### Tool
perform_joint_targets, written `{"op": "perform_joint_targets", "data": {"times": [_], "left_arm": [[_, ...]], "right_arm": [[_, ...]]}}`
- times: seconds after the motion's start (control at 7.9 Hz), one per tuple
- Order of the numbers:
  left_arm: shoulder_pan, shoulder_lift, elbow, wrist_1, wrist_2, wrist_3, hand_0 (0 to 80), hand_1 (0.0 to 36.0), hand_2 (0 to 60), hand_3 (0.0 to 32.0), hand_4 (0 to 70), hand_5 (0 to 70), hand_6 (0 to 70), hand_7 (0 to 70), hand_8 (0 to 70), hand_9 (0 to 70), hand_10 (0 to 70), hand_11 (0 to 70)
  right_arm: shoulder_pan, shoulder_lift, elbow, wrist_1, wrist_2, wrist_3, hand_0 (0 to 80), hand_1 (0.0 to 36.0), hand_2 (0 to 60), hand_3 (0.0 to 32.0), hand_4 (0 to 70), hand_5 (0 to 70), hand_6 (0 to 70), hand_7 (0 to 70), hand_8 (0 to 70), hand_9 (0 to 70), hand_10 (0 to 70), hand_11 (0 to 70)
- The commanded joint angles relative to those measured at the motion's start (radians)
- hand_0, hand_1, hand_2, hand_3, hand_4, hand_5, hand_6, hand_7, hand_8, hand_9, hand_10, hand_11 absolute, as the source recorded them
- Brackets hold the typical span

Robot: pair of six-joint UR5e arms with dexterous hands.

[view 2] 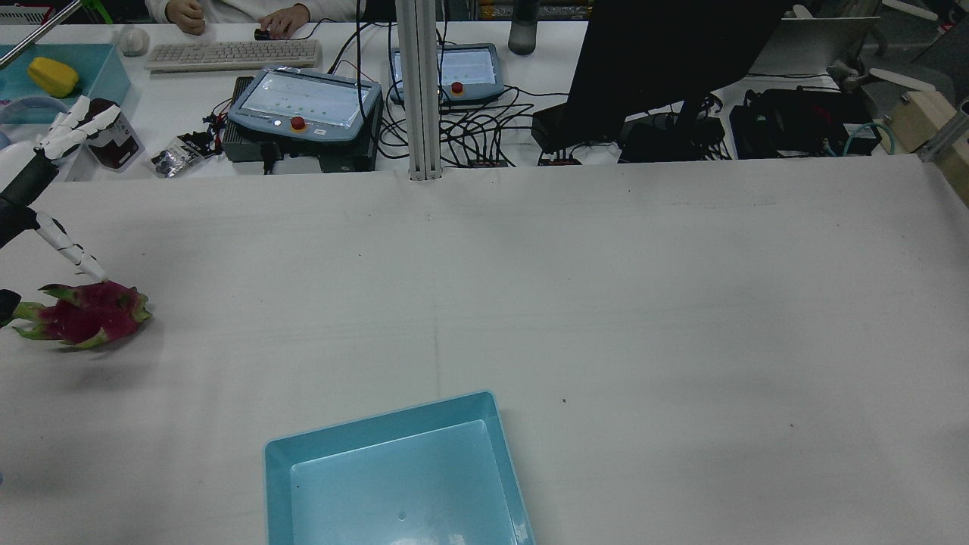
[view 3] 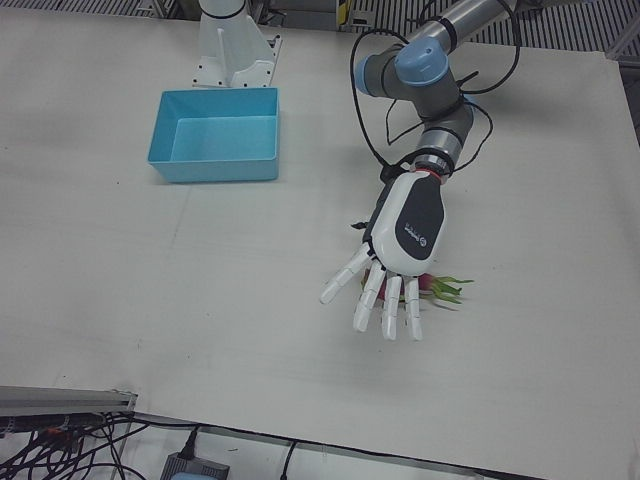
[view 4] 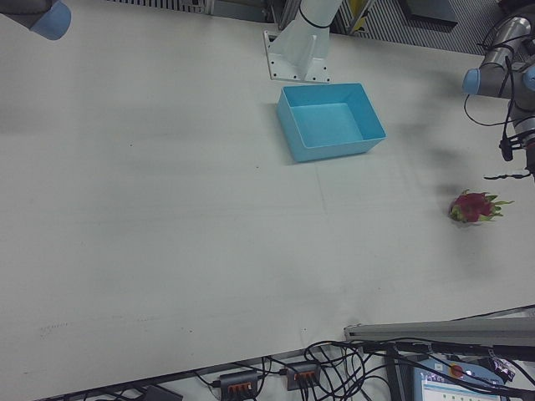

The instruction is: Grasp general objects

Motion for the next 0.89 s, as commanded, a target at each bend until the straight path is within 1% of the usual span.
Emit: {"op": "perform_joint_targets", "data": {"times": [0.0,0.13,0.25,0.38,0.51,0.63,0.76], "left_arm": [[0.021,0.000,0.011,0.088,-0.018,0.132,80.0,34.9,4.4,18.0,0.0,70.0,0.0,2.8,0.0,0.0,0.0,0.0],[0.022,-0.002,-0.002,0.096,-0.047,0.208,78.1,32.2,4.2,32.0,1.6,0.0,0.0,0.1,0.0,0.0,0.0,0.0],[0.044,-0.004,-0.007,0.101,-0.058,0.249,69.0,30.1,5.5,32.0,0.6,0.0,0.0,0.0,0.0,0.0,0.0,0.0],[0.093,-0.004,-0.007,0.119,-0.084,0.251,79.1,32.3,5.2,32.0,1.6,0.0,0.0,0.0,0.0,0.0,0.0,0.0],[0.140,-0.002,-0.001,0.120,-0.112,0.252,80.0,34.0,3.2,32.0,3.0,0.0,0.0,0.9,0.0,0.0,0.0,0.0],[0.182,0.003,0.008,0.126,-0.158,0.252,80.0,34.8,1.3,31.4,0.7,34.1,0.0,2.3,0.0,0.0,0.0,0.0],[0.185,0.001,0.031,0.139,-0.179,0.254,80.0,33.0,1.0,32.0,2.6,0.0,0.0,1.2,0.0,0.0,0.0,0.0]], "right_arm": [[0.000,0.001,0.000,0.000,0.000,0.000,0.0,0.0,0.0,0.0,0.0,0.0,0.0,0.0,0.0,0.0,0.0,0.0],[0.000,0.001,0.000,0.000,0.000,0.000,0.0,0.0,0.0,0.0,0.0,0.0,0.0,0.0,0.0,0.0,0.0,0.0],[0.000,-0.001,0.000,0.000,0.000,0.000,0.0,0.0,0.0,0.0,0.0,0.0,0.0,0.0,0.0,0.0,0.0,0.0],[0.000,0.001,0.000,0.000,0.000,0.000,0.0,0.0,0.0,0.0,0.0,0.0,0.0,0.0,0.0,0.0,0.0,0.0],[0.000,-0.001,0.000,0.001,0.000,0.000,0.0,0.0,0.0,0.0,0.0,0.0,0.0,0.0,0.0,0.0,0.0,0.0],[0.000,-0.001,0.000,0.000,0.000,0.000,0.0,0.0,0.0,0.0,0.0,0.0,0.0,0.0,0.0,0.0,0.0,0.0],[0.000,-0.001,0.000,0.000,0.000,0.000,0.0,0.0,0.0,0.0,0.0,0.0,0.0,0.0,0.0,0.0,0.0,0.0]]}}
